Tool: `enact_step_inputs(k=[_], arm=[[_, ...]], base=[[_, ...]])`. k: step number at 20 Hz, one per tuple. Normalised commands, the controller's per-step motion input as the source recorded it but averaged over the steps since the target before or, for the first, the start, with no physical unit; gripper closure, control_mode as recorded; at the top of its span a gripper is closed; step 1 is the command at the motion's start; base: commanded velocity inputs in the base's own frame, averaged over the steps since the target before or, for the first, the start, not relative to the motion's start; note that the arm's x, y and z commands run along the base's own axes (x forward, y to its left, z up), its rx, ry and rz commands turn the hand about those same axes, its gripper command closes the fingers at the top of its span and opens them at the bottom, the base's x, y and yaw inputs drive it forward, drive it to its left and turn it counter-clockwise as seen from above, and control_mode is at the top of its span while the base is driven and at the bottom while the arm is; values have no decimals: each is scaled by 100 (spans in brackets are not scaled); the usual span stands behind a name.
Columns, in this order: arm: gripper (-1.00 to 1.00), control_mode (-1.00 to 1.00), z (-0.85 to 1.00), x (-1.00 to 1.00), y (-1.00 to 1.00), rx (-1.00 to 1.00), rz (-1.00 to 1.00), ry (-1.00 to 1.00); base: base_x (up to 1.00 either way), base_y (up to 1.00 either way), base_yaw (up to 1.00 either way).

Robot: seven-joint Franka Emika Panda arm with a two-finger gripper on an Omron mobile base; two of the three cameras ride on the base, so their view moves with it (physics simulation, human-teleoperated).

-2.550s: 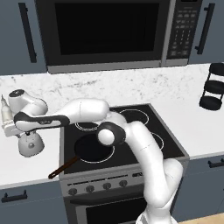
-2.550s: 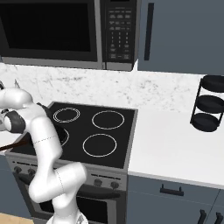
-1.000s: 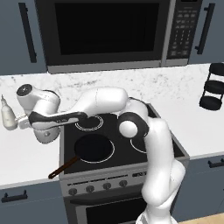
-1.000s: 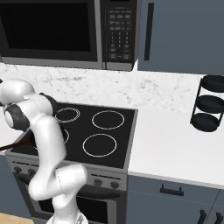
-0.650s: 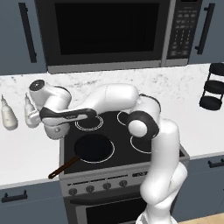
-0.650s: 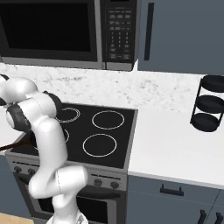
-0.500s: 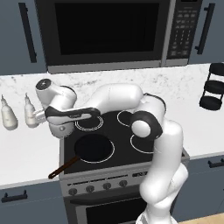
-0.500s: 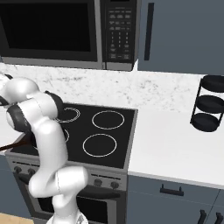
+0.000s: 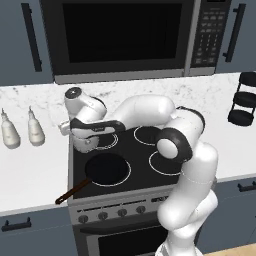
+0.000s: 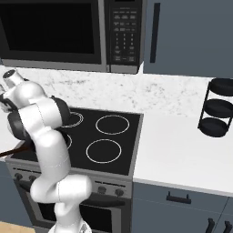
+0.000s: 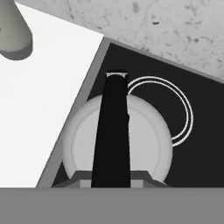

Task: Pick the kettle from the counter and place it on a stove burner. Then turn the burner on.

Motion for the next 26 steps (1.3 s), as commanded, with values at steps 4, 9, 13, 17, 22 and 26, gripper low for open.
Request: enact_step_inputs(k=[4,9,13,17,22,26], arm=[[100,-100,0,43,-43,2,0,0],[100,-100,0,28,-44,2,0,0],[100,-100,0,14,-26,3,0,0],[100,-100,0,10,-27,4,0,1],[100,-100,-9,9,-28,4,0,1],[100,-100,-17,0,-29,3,0,0]], base=[[0,0,0],[0,0,0],[0,0,0],[0,0,0],[0,0,0],[0,0,0]])
